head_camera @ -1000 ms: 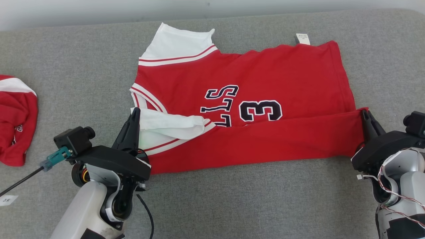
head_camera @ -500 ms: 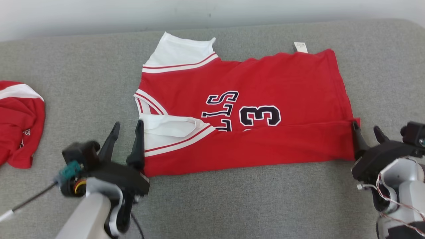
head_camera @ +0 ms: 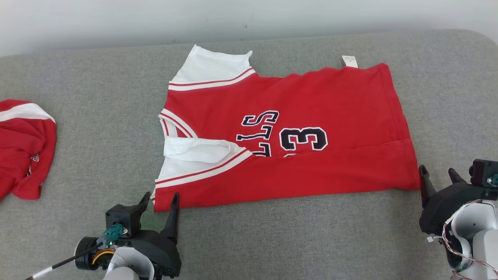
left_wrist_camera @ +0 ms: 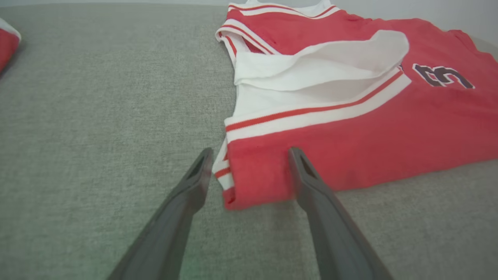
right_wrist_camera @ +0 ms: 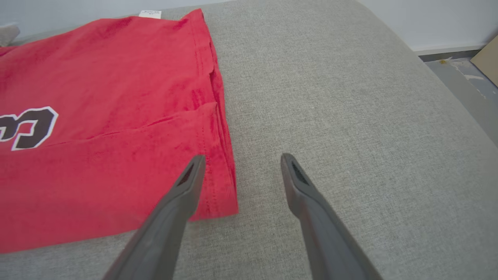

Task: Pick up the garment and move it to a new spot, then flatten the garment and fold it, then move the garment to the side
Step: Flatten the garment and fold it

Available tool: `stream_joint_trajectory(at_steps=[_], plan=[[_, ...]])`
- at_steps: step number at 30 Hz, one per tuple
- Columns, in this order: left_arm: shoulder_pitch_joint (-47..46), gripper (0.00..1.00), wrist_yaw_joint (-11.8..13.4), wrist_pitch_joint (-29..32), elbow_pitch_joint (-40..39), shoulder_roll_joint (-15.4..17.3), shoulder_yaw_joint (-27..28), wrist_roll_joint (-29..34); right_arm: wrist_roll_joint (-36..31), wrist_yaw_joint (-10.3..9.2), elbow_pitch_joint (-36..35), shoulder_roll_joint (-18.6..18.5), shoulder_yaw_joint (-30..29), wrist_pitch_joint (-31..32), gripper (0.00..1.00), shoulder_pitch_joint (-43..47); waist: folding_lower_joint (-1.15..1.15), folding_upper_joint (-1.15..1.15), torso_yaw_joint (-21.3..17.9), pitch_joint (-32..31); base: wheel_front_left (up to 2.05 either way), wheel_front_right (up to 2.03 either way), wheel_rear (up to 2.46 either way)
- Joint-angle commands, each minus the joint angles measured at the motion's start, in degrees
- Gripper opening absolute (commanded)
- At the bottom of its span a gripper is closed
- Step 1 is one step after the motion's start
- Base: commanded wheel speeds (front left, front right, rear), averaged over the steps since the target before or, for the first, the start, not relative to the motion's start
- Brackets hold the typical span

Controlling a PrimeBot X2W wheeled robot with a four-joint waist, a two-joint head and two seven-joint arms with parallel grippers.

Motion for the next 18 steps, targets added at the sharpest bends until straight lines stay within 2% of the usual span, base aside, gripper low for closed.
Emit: stream_joint_trajectory(at_steps=[1, 7, 13, 16, 17, 18], plan=[[0.7, 1.0, 0.3, 0.0, -0.2, 0.0, 0.0, 0.2, -0.6, -0.14, -0.1, 0.1, 0.0, -0.2, 1.0, -0.7, 0.01, 0.0, -0.1, 0.3, 0.0, 0.0, 0.0], [-0.3, 1.0, 0.8, 0.9, 0.2, 0.0, -0.3, 0.3, -1.8, -0.14, 2.5, 0.7, 0.0, 2.3, 1.0, -2.4, 0.01, 0.0, 0.1, 1.2, 0.0, 0.0, 0.0], [-1.9, 1.0, 2.4, 4.8, 1.4, -0.2, -1.2, 0.3, -2.6, -0.14, 7.6, 1.1, -0.3, 6.7, 1.0, -6.0, 0.01, 0.0, 0.8, 2.9, 0.0, 0.0, 0.0], [-2.4, 1.0, 2.1, 6.4, 1.9, -0.2, -1.2, -0.5, -3.0, -0.14, 9.5, 1.6, -0.4, 8.5, 1.0, -7.3, 0.01, 0.0, 1.0, 3.8, 0.0, 0.0, 0.0], [-2.4, 1.0, 1.9, 6.8, 2.1, -0.2, -1.3, -0.7, -3.0, -0.13, 9.8, 1.8, -0.3, 8.6, 0.96, -7.7, 0.01, 0.0, 1.0, 4.0, 0.0, 0.0, 0.0], [-2.4, 0.54, 1.8, 7.2, 2.3, -0.3, -1.4, -0.9, -3.0, -0.14, 10.1, 1.9, -0.3, 8.5, 0.44, -8.0, 0.01, 0.0, 1.0, 4.1, 0.0, 0.0, 0.0]])
